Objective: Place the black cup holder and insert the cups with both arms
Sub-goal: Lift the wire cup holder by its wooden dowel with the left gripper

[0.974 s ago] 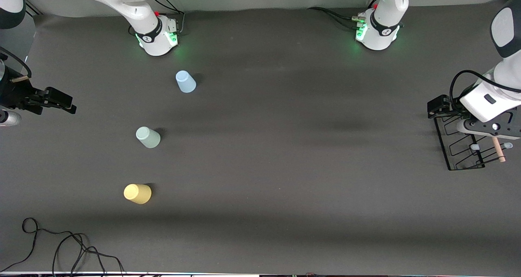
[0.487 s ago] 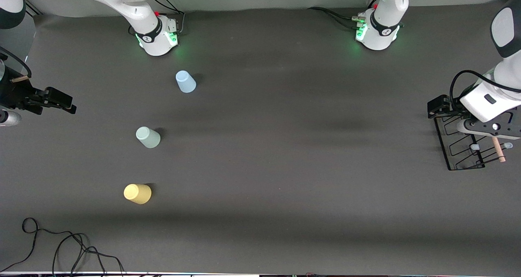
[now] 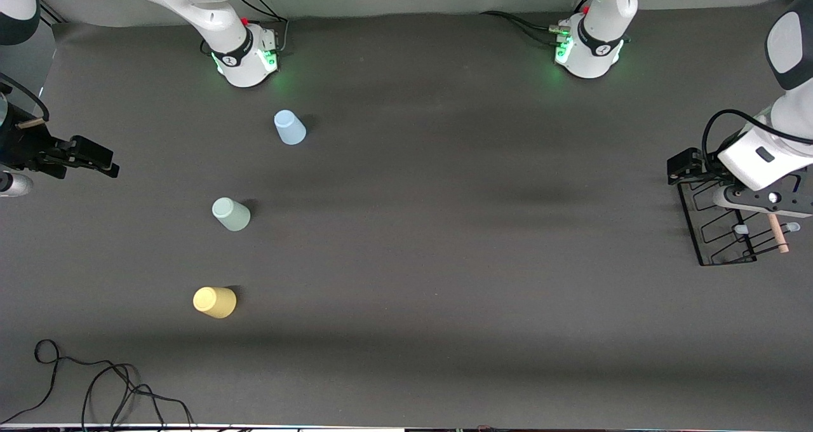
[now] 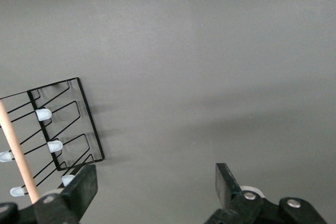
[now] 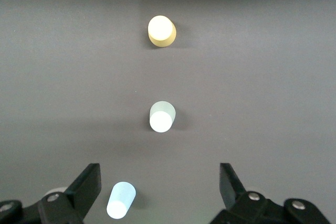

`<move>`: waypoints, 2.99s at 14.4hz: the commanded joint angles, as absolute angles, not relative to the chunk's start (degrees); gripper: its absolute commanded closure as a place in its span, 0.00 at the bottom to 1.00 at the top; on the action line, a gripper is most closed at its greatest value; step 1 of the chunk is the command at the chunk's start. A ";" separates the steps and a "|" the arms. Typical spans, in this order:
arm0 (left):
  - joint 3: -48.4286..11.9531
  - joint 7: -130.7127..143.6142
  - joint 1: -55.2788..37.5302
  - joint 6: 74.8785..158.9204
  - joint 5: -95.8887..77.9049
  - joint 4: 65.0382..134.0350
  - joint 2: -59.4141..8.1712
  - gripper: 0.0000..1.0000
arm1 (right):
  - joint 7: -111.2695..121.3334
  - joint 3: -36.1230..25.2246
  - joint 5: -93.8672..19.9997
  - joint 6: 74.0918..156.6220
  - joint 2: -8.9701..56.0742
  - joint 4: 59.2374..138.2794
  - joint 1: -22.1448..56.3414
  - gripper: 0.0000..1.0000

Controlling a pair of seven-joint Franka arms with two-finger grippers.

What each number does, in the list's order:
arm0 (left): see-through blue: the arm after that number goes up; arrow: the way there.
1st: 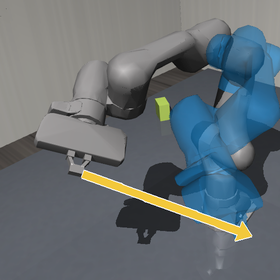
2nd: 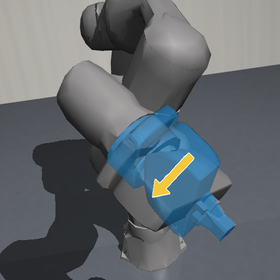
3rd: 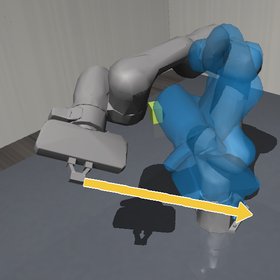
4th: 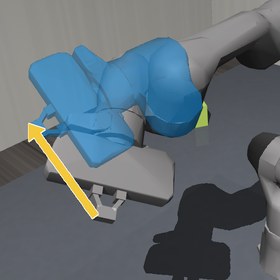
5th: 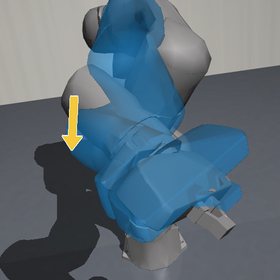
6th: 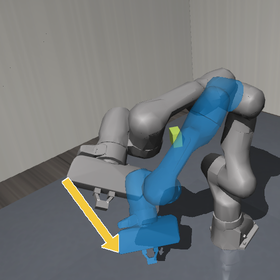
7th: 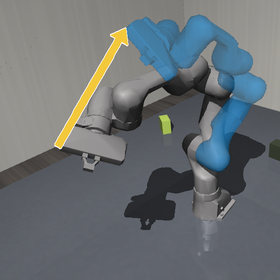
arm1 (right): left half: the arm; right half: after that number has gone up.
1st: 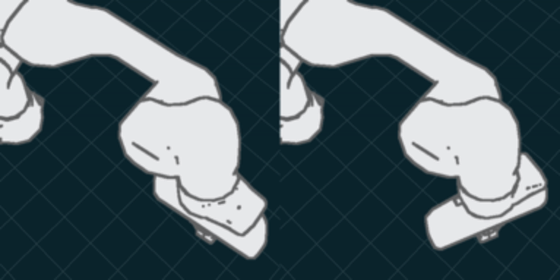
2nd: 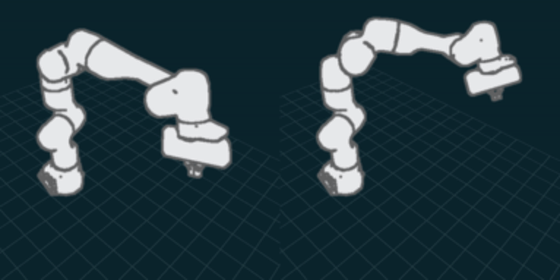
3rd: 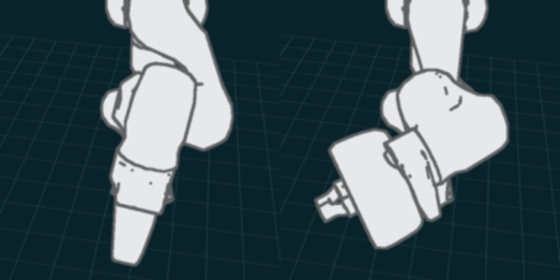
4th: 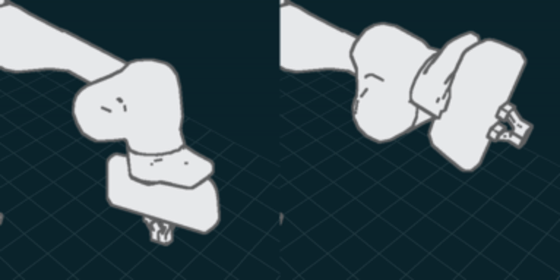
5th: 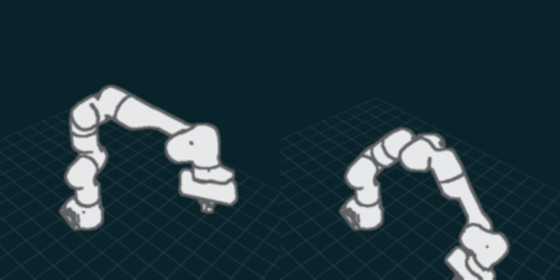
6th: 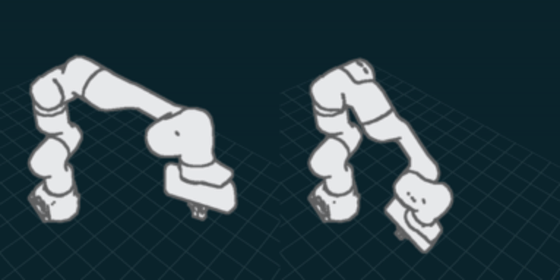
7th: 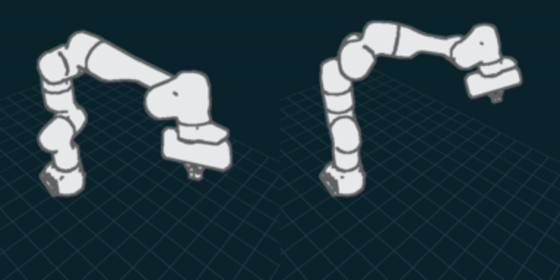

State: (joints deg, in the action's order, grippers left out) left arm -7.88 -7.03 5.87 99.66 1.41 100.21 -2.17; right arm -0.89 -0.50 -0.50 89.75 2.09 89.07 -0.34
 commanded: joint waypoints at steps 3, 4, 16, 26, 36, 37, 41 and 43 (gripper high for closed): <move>-8.00 -14.13 11.23 99.32 1.41 99.84 -1.67 0.00 | -0.18 -0.88 -0.26 89.65 1.76 88.86 0.18 0.00; -8.00 -16.76 12.90 99.40 1.41 99.84 -1.76 0.00 | -0.18 -0.97 -0.26 89.65 1.84 88.77 0.09 0.00; -8.00 -38.31 31.55 109.32 4.75 99.23 -13.60 0.04 | -0.18 -0.97 -0.26 89.65 1.76 88.86 -0.09 0.00; -8.09 -24.00 30.67 114.26 9.67 101.34 -21.45 0.30 | -0.18 -0.97 -0.26 89.65 2.02 88.86 -0.09 0.00; -8.61 -23.38 30.59 111.55 9.49 100.90 -19.43 1.00 | -0.18 -0.97 -0.26 89.74 2.20 88.86 -0.09 0.00; -8.70 -23.38 30.24 110.49 9.23 100.72 -18.21 1.00 | -0.18 -0.97 -0.26 89.74 2.20 88.86 -0.09 0.00; -9.40 -23.47 27.43 108.12 8.79 100.11 -12.32 1.00 | -0.18 -0.97 -0.26 89.74 2.20 88.86 -0.09 0.00; -9.75 -23.12 24.28 103.91 6.52 98.10 -10.12 1.00 | -0.18 -0.97 -0.26 89.74 2.20 88.86 -0.09 0.00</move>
